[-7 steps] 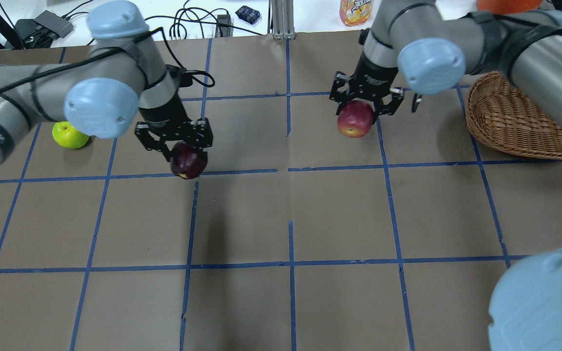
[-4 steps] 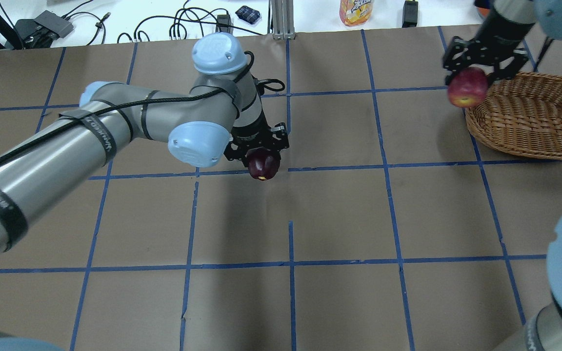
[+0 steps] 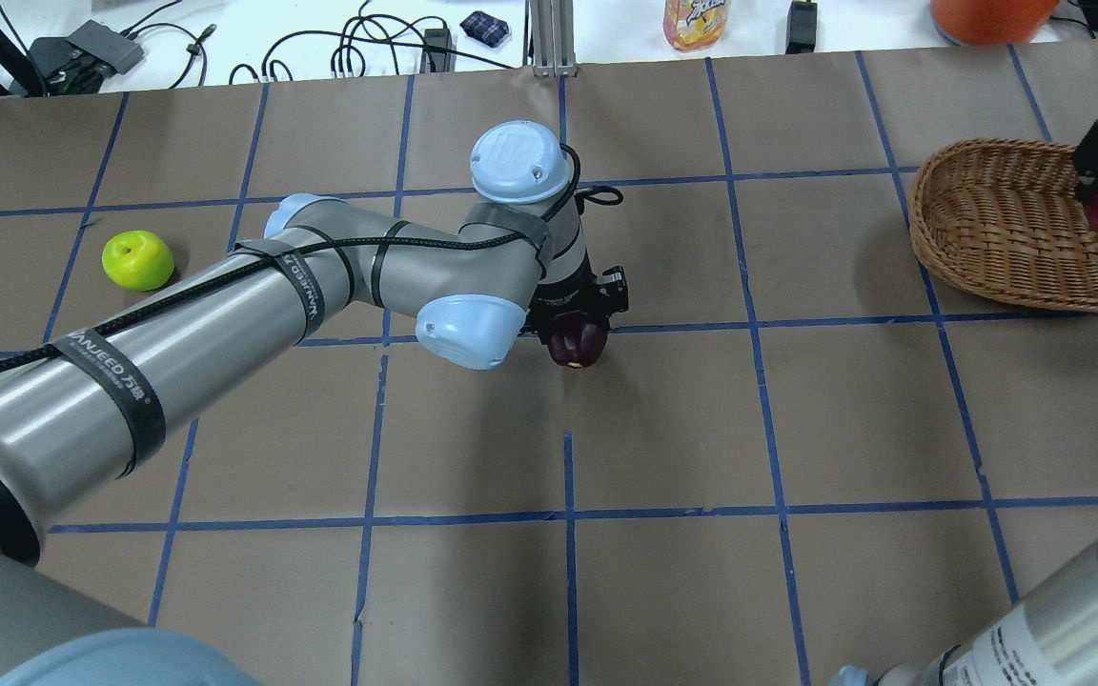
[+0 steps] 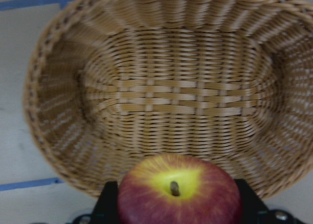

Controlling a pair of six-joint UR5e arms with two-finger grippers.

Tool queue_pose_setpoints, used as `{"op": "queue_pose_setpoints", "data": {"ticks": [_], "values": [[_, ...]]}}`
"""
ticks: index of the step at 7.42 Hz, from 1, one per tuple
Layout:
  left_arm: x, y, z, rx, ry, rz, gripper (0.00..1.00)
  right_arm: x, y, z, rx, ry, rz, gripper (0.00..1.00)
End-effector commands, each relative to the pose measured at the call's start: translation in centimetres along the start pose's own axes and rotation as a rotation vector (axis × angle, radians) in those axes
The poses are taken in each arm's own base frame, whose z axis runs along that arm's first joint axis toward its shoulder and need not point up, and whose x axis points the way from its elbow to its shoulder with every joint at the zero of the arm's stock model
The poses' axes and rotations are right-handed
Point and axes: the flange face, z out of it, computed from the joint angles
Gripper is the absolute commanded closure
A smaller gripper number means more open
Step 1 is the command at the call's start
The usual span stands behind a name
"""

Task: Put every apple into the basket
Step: 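Carry red-yellow apple to basket with right while left carries dark apple center, then release dark apple at center with left while right drops apple in basket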

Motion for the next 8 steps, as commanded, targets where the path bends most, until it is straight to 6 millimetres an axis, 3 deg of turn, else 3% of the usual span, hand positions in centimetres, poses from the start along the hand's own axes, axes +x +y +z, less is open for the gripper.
{"op": "queue_pose_setpoints", "data": {"ticks": [1,2,4,5,6,7,8], "values": [[-1.0,-0.7,-1.8,0.019,0.012,-0.005,0.00,6.1,-0.3,6.1,0.016,0.050,-0.035,1.00],[-2.4,-1.7,-4.1,0.020,0.012,-0.008,0.00,6.3,-0.6,7.4,0.006,0.041,-0.024,1.00],[-6.1,-2.2,-10.0,0.013,-0.004,-0.010,0.00,5.6,-1.0,7.2,0.018,0.028,0.018,0.90],[-11.7,-4.3,-12.9,-0.006,-0.073,0.061,0.00,5.4,-1.0,7.2,0.018,0.027,0.043,0.73],[-19.6,-7.2,-15.1,-0.009,-0.105,0.145,0.00,5.5,-1.4,7.6,0.033,0.033,0.024,0.01],[-26.4,-9.1,-16.4,-0.008,-0.102,0.164,0.00,5.6,-1.6,7.9,0.042,0.042,-0.019,0.00],[-32.2,-11.7,-16.4,-0.003,-0.106,0.191,0.00,5.5,-1.5,7.5,0.041,0.038,-0.014,0.00]]}}
